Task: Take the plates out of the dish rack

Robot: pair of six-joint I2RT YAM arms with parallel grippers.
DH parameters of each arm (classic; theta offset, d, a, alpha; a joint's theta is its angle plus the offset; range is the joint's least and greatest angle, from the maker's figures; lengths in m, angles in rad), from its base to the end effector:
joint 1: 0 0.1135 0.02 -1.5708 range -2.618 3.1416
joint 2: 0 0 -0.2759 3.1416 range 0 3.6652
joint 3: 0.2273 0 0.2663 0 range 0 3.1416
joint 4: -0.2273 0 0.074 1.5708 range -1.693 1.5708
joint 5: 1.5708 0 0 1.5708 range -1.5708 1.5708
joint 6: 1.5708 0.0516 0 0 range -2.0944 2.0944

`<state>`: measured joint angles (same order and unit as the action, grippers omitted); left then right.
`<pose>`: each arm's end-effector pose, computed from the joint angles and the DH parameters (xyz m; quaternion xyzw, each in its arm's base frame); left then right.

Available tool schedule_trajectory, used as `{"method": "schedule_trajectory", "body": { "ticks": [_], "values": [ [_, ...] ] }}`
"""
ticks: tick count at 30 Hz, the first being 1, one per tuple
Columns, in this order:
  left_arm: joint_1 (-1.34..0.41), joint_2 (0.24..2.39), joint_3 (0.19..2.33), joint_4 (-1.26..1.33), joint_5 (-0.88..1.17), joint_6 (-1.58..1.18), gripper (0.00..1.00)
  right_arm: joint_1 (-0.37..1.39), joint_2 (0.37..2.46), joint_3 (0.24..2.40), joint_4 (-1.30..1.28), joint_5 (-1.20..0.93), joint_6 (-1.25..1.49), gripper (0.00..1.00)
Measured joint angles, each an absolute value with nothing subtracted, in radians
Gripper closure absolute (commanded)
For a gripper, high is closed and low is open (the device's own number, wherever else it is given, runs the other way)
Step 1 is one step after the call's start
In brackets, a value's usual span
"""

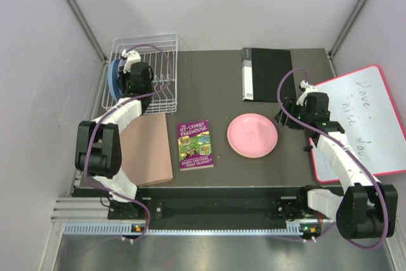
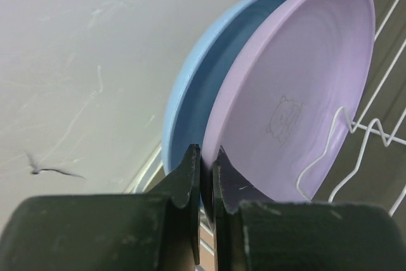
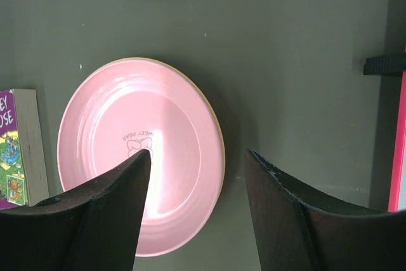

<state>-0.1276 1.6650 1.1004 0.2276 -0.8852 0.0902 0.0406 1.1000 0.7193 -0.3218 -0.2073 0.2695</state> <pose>0.3998 -0.0110 0.2648 -0.1662 0.7596 0.3395 0.5292 0.2524 0.0209 0.2383 0.0598 0.9014 0.1573 0.3989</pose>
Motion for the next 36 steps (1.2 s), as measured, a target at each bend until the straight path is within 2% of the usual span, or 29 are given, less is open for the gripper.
{"method": "schedule_trajectory", "body": {
  "ticks": [7, 15, 18, 21, 23, 27, 28, 29, 30, 36],
  "values": [
    [-0.219, 1.69, 1.081, 0.409, -1.011, 0.326, 1.0, 0.041, 1.1, 0.719, -0.321, -0.218, 0.27, 0.39],
    [-0.316, 1.723, 1.081, 0.83, -1.164, 0.665, 1.0, 0.041, 1.096, 0.719, -0.322, -0.228, 0.27, 0.38],
    [-0.344, 1.707, 1.099, 0.821, -1.18, 0.671, 1.0, 0.041, 1.084, 0.719, -0.322, -0.232, 0.27, 0.38],
    [-0.381, 1.653, 1.146, 0.626, -1.158, 0.559, 1.0, 0.041, 1.069, 0.719, -0.322, -0.24, 0.271, 0.38],
    [-0.417, 1.597, 1.198, 0.432, -1.09, 0.415, 1.0, 0.04, 1.06, 0.719, -0.322, -0.257, 0.273, 0.37],
    [-0.464, 1.448, 1.235, 0.153, -0.81, 0.087, 1.0, 0.039, 1.035, 0.714, -0.302, -0.329, 0.289, 0.36],
    [-0.467, 1.4, 1.216, 0.121, -0.719, 0.007, 1.0, 0.039, 1.028, 0.711, -0.29, -0.36, 0.298, 0.35],
    [-0.469, 1.356, 1.192, 0.102, -0.634, -0.07, 1.0, 0.039, 1.02, 0.706, -0.268, -0.394, 0.309, 0.28],
    [-0.469, 1.322, 1.167, 0.096, -0.563, -0.136, 1.0, 0.039, 1.015, 0.706, -0.261, -0.417, 0.317, 0.25],
    [-0.525, 1.323, 1.097, 0.056, -0.27, -0.405, 1.0, 0.039, 0.976, 0.694, -0.141, -0.551, 0.4, 0.23]
  ]
}}
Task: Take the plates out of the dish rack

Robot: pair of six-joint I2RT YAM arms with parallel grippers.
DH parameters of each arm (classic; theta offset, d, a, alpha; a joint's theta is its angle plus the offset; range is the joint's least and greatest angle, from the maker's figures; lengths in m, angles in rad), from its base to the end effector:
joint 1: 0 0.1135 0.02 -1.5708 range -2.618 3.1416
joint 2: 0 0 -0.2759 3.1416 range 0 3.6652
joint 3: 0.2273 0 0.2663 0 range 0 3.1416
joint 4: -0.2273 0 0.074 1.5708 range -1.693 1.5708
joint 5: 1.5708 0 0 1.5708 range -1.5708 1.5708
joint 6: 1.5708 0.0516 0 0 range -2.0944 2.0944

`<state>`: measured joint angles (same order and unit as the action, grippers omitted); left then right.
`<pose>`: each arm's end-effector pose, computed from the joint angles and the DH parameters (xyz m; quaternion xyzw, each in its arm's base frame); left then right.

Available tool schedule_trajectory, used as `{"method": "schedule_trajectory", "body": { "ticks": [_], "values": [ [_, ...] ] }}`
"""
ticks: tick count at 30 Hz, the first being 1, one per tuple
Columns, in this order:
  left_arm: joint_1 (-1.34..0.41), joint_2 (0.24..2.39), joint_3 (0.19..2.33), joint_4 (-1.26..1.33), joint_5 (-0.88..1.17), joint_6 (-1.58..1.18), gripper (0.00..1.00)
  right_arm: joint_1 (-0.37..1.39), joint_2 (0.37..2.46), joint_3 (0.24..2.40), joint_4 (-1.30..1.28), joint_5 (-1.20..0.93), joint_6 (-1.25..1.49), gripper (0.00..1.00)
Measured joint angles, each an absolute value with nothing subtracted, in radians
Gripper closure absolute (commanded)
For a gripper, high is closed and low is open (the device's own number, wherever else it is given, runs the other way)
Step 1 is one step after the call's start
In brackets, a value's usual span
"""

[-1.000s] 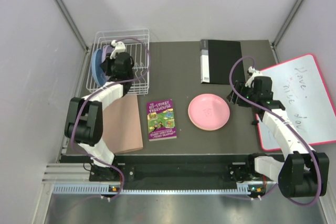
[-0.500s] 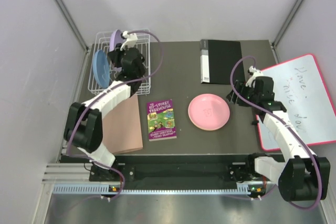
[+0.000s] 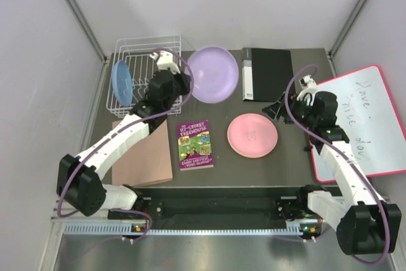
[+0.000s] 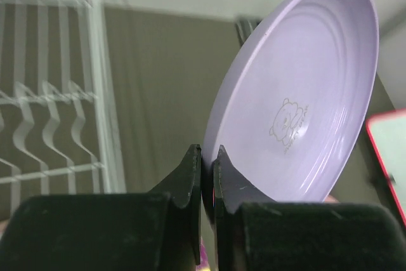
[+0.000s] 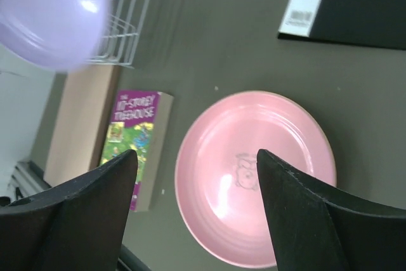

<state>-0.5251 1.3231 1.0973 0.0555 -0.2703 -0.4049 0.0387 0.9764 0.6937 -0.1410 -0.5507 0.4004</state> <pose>0.3016 -0.1588 0.3604 -0.0412 0.7616 -0.1942 0.6169 0.2377 0.0362 0.2788 0.0003 0.8217 0.3366 0.4599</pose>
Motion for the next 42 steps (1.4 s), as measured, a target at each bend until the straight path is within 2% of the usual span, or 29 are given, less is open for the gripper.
{"method": "schedule_trajectory", "body": {
  "ticks": [5, 13, 19, 22, 23, 26, 30, 32, 33, 34, 35, 36, 37, 39, 42],
  "values": [
    [-0.617, 1.383, 1.048, 0.005, -0.179, -0.497, 1.0, 0.044, 0.958, 0.694, -0.082, -0.601, 0.45, 0.23],
    [-0.694, 1.393, 1.042, -0.002, -0.165, -0.545, 1.0, 0.051, 0.957, 0.694, -0.065, -0.611, 0.473, 0.23],
    [-0.767, 1.395, 1.042, -0.001, -0.18, -0.552, 1.0, 0.057, 0.989, 0.694, -0.049, -0.611, 0.472, 0.28],
    [-0.799, 1.41, 1.042, -0.001, -0.181, -0.553, 1.0, 0.06, 1.023, 0.694, -0.047, -0.61, 0.466, 0.54],
    [-0.808, 1.417, 1.042, -0.001, -0.181, -0.553, 1.0, 0.063, 1.035, 0.694, -0.047, -0.608, 0.463, 0.73],
    [-0.825, 1.432, 1.044, -0.008, -0.193, -0.551, 1.0, 0.067, 1.062, 0.694, -0.056, -0.575, 0.439, 1.0],
    [-0.828, 1.431, 1.05, -0.007, -0.2, -0.548, 1.0, 0.066, 1.065, 0.694, -0.073, -0.532, 0.393, 1.0],
    [-0.832, 1.431, 1.05, -0.004, -0.211, -0.545, 0.79, 0.07, 1.05, 0.694, -0.083, -0.516, 0.376, 1.0],
    [-0.833, 1.429, 1.05, -0.002, -0.212, -0.543, 0.77, 0.07, 1.042, 0.694, -0.089, -0.509, 0.371, 1.0],
    [-0.835, 1.428, 1.05, -0.001, -0.213, -0.538, 0.58, 0.07, 1.032, 0.694, -0.098, -0.5, 0.367, 1.0],
    [-0.839, 1.424, 1.05, 0.004, -0.223, -0.53, 0.46, 0.07, 1.019, 0.694, -0.11, -0.489, 0.362, 1.0],
    [-0.841, 1.417, 1.05, 0.003, -0.244, -0.513, 0.27, 0.072, 1.007, 0.694, -0.129, -0.475, 0.362, 1.0],
    [-0.841, 1.408, 1.05, -0.003, -0.267, -0.496, 0.17, 0.072, 0.993, 0.694, -0.151, -0.45, 0.362, 1.0],
    [-0.838, 1.387, 1.05, -0.018, -0.337, -0.465, 0.01, 0.072, 0.975, 0.694, -0.182, -0.404, 0.359, 1.0],
    [-0.833, 1.339, 1.047, -0.033, -0.458, -0.407, 0.01, 0.071, 0.97, 0.694, -0.23, -0.345, 0.354, 1.0]
  ]
}}
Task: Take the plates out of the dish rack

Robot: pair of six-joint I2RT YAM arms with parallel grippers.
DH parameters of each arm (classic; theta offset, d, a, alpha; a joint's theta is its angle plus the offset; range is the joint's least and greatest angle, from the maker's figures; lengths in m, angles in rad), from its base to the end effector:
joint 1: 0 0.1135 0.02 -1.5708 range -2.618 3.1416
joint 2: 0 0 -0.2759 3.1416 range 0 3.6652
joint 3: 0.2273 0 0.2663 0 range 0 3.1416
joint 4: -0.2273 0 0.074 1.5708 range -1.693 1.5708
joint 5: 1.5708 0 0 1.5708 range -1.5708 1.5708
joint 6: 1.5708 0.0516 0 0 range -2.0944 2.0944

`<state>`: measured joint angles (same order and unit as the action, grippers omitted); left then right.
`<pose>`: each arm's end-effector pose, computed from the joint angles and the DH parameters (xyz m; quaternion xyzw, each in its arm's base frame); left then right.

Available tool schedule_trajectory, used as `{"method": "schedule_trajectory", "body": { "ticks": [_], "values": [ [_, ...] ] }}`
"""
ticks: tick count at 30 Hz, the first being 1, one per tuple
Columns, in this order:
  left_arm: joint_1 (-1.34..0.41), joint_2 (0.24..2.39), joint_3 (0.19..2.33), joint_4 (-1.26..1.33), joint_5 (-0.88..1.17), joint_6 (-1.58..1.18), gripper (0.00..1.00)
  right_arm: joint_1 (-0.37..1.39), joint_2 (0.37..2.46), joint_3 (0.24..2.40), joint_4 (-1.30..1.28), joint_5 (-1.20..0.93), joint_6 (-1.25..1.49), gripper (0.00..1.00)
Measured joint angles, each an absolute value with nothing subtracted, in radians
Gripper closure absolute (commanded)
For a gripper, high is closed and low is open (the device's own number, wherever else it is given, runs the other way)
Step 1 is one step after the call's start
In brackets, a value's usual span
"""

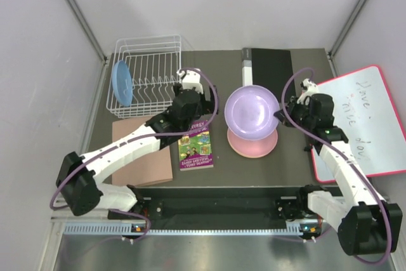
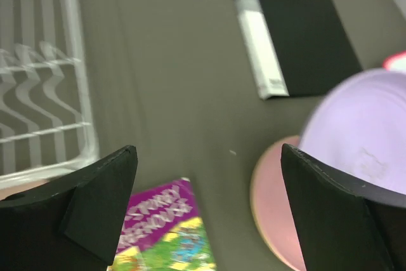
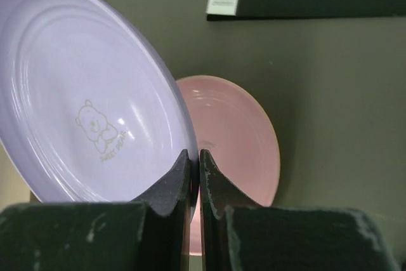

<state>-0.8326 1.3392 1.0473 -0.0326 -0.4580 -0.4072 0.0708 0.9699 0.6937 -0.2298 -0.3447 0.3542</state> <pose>0.2433 -0.2335 0.3265 0.0375 0.8010 -0.1802 0.5697 0.2354 0.0342 0.2686 0.0337 0.8526 0.2499 0.4577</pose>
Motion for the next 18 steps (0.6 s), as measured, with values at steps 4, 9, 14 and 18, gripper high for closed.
{"method": "schedule_trajectory", "body": {
  "ticks": [4, 9, 14, 18],
  "values": [
    [-0.832, 1.241, 1.007, -0.015, -0.637, -0.292, 0.01, 0.067, 1.0, 0.694, -0.296, -0.294, 0.335, 1.0],
    [-0.832, 1.147, 0.936, 0.06, -0.82, -0.155, 0.01, 0.062, 1.052, 0.681, -0.333, -0.265, 0.317, 1.0],
    [-0.831, 1.117, 0.892, 0.134, -0.941, -0.05, 0.01, 0.062, 1.101, 0.676, -0.353, -0.252, 0.306, 1.0],
    [-0.808, 1.117, 0.884, 0.168, -0.992, 0.01, 0.01, 0.062, 1.124, 0.675, -0.365, -0.25, 0.299, 0.9]
  ]
}}
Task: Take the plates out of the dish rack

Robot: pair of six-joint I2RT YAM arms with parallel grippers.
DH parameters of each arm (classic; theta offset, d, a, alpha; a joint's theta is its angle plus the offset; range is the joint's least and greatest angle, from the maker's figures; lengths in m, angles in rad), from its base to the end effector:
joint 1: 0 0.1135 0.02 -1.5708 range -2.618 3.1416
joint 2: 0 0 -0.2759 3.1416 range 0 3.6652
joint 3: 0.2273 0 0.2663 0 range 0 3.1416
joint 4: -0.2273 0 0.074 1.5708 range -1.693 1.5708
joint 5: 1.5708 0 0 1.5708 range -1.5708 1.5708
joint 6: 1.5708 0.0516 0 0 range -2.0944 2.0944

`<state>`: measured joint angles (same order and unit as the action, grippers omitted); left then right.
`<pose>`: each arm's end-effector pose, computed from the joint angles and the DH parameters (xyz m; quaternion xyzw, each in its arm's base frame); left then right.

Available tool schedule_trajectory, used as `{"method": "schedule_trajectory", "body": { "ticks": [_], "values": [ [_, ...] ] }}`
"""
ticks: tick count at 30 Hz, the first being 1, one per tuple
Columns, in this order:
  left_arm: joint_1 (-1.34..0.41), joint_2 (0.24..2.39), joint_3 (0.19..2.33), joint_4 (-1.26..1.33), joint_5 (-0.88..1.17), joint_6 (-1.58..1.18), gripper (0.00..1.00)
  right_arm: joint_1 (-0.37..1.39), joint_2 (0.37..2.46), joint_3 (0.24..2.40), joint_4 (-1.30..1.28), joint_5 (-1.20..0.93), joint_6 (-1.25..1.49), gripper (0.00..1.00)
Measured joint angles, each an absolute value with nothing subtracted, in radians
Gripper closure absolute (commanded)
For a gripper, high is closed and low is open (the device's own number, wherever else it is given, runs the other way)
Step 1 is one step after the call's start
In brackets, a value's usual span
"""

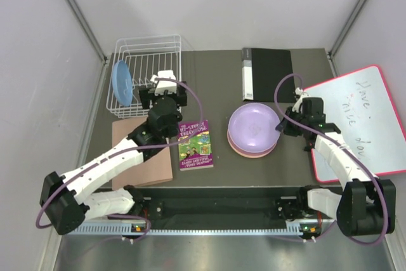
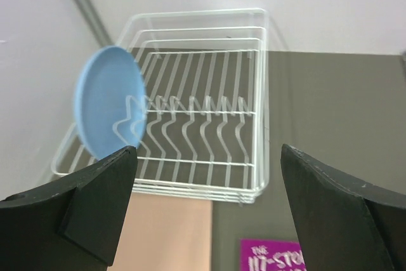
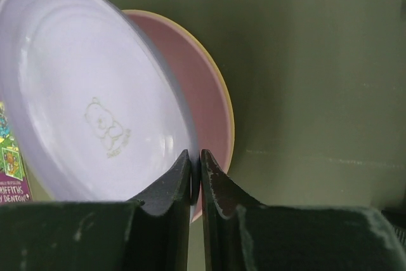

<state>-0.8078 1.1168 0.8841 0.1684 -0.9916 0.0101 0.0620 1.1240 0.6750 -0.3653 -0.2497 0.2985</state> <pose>0.2160 -0.1634 0.3534 -0.0434 0.7181 0.0861 0.6892 0.2444 0.0279 0.2136 0.0631 0.9211 0.1795 0.3397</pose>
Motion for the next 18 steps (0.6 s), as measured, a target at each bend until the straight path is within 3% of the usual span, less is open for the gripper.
{"method": "schedule_trajectory", "body": {
  "ticks": [3, 8, 10, 13, 18],
  "values": [
    [-0.753, 1.117, 0.884, 0.181, -1.006, 0.046, 0.01, 0.062, 1.126, 0.675, -0.366, -0.247, 0.297, 0.87],
    [-0.61, 1.117, 0.884, 0.17, -0.985, 0.05, 0.01, 0.062, 1.137, 0.675, -0.366, -0.238, 0.298, 0.7],
    [-0.551, 1.116, 0.884, 0.162, -0.97, 0.04, 0.01, 0.062, 1.143, 0.675, -0.366, -0.238, 0.297, 0.54],
    [-0.454, 1.113, 0.884, 0.15, -0.934, 0.02, 0.01, 0.062, 1.154, 0.675, -0.366, -0.24, 0.298, 0.38],
    [-0.327, 1.111, 0.884, 0.128, -0.876, -0.03, 0.01, 0.062, 1.141, 0.675, -0.377, -0.21, 0.297, 0.31]
  ]
}}
